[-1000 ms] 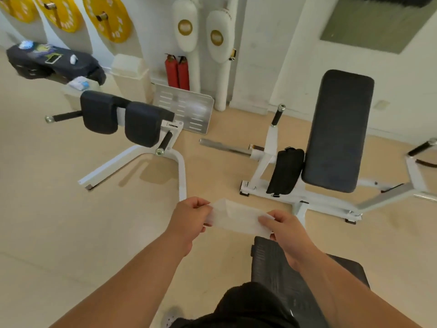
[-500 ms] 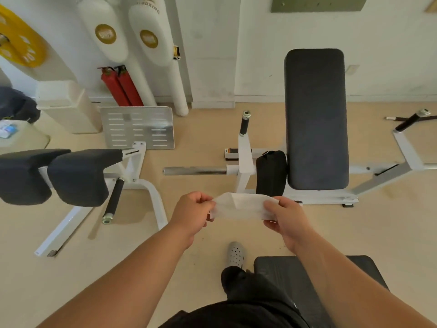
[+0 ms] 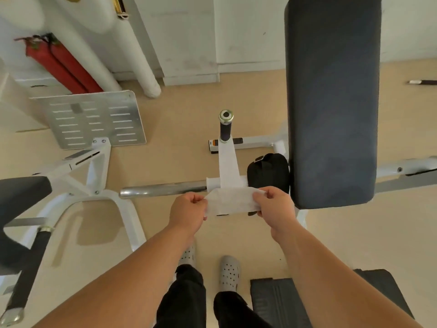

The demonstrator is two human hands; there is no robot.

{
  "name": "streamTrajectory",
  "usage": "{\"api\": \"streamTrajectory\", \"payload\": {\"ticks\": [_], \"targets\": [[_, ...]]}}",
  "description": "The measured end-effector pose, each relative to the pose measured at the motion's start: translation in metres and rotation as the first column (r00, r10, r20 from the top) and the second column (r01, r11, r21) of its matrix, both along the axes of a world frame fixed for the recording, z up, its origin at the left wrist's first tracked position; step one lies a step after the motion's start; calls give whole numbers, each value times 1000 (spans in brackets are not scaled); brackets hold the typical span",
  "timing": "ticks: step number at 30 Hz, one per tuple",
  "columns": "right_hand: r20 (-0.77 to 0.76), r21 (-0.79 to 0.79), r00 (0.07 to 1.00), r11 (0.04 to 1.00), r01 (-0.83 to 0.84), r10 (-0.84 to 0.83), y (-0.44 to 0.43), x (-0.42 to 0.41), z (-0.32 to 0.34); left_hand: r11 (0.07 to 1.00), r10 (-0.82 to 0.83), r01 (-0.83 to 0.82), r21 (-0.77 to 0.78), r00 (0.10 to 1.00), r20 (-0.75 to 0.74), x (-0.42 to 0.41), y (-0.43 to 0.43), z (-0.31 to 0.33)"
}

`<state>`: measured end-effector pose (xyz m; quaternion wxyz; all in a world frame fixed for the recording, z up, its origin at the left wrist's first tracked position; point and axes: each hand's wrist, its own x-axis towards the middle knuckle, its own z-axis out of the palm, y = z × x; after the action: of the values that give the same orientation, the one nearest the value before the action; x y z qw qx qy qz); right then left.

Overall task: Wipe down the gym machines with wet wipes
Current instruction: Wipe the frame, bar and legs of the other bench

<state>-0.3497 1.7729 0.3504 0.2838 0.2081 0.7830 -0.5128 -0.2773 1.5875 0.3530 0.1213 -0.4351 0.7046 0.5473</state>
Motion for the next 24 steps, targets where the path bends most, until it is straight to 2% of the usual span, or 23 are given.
{"api": "streamTrajectory", "payload": {"ticks": [8, 9, 11, 12, 14, 16, 18, 20, 24], "targets": [[-73, 88, 997, 996, 11, -5, -36, -60, -111, 995, 77, -77, 61, 997, -6, -50, -20, -118], [-96, 119, 995, 993, -24, 35, -40, -65, -122, 995, 80, -79, 67, 997, -15, -54, -22, -127], [-222, 302, 959, 947, -106, 178, -44, -67, -141, 993, 88, -85, 84, 996, -28, -62, -25, -142], [-315, 417, 910, 901, -122, 269, -45, -63, -146, 992, 89, -85, 92, 996, -31, -65, -25, -148], [-440, 567, 746, 799, -201, 500, -48, -48, -152, 993, 66, -62, 100, 997, -36, -68, -25, -156], [-389, 656, 530, 630, -416, 754, -50, -30, -157, 995, 17, -12, 97, 999, -43, -68, -24, -161], [-230, 700, 326, 388, -600, 917, -51, -22, -166, 996, -26, 30, 82, 998, -52, -67, -24, -165], [-111, 706, 240, 247, -664, 964, -49, -20, -175, 996, -65, 68, 64, 997, -45, -65, -23, -167], [-64, 785, 180, 161, -598, 982, -40, -12, -180, 989, -91, 75, -130, 988, -123, -54, -20, -164]]}}
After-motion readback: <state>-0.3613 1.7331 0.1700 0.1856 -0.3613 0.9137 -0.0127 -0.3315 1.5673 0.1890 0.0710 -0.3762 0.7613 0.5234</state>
